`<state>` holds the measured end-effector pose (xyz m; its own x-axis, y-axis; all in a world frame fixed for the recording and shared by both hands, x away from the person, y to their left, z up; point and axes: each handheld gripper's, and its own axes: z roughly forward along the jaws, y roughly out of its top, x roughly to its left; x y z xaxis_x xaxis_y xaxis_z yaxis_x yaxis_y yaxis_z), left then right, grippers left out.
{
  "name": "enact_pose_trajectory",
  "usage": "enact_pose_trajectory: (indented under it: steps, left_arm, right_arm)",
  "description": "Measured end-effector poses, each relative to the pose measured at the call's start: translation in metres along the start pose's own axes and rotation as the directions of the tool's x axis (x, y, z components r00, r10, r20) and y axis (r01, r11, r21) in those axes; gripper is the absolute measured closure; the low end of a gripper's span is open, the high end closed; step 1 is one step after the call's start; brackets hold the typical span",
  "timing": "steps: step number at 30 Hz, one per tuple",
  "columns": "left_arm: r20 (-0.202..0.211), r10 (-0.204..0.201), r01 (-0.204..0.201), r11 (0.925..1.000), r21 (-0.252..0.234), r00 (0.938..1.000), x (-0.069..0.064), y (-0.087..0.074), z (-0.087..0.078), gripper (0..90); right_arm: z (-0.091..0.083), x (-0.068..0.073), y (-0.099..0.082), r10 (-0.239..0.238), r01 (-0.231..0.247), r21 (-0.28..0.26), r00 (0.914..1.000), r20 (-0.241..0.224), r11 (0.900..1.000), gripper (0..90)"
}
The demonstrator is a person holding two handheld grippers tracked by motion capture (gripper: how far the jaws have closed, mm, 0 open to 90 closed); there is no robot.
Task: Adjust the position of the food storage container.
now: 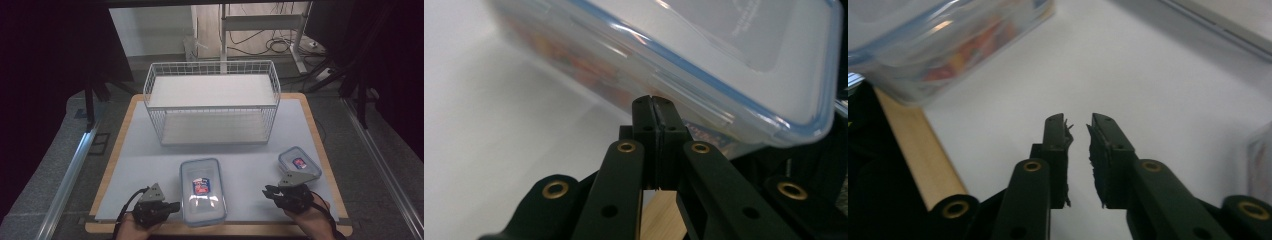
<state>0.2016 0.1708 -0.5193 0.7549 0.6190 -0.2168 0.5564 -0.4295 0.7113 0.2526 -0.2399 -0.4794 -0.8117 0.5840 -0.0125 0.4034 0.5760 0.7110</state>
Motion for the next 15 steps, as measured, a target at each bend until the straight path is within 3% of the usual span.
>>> enact_pose_trajectory:
  steps: [7, 8, 11, 12, 13, 15]
  left_arm:
    - [0.025, 0.029, -0.029, 0.9996, -0.001, 0.9992, -0.012, 0.013, 0.017, 89.7]
    - [0.047, 0.034, -0.034, 0.9994, -0.007, 0.9983, -0.016, 0.018, 0.024, 89.7]
    - [0.06, 0.055, -0.055, 0.9985, -0.006, 0.9967, -0.02, 0.024, 0.032, 89.7]
    - [0.042, 0.086, -0.087, 0.996, 0.019, 0.9954, -0.021, 0.03, 0.035, 89.7]
    - [0.042, 0.086, -0.087, 0.996, 0.019, 0.9954, -0.021, 0.03, 0.035, 89.7]
    - [-0.02, 0.075, -0.075, 0.9971, 0.016, 0.997, -0.011, 0.033, 0.032, 89.8]
  right_arm:
    - [-0.001, 0.013, -0.005, 0.012, -0.01, 0.036, 0.9985, -0.053, 0.9993, 86.6]
    - [0.0, 0.017, -0.006, 0.021, -0.017, 0.041, 0.9968, -0.077, 0.999, 87.7]
    - [0.001, 0.02, -0.007, 0.016, -0.012, 0.045, 0.9953, -0.095, 0.9989, 88.5]
    - [0.003, 0.022, -0.007, 0.02, -0.015, 0.047, 0.9938, -0.11, 0.9988, 88.9]
    - [0.003, 0.022, -0.007, 0.02, -0.015, 0.047, 0.9938, -0.11, 0.9988, 88.9]
    - [0.004, 0.025, -0.006, 0.03, -0.024, 0.044, 0.9907, -0.132, 0.9987, 89.1]
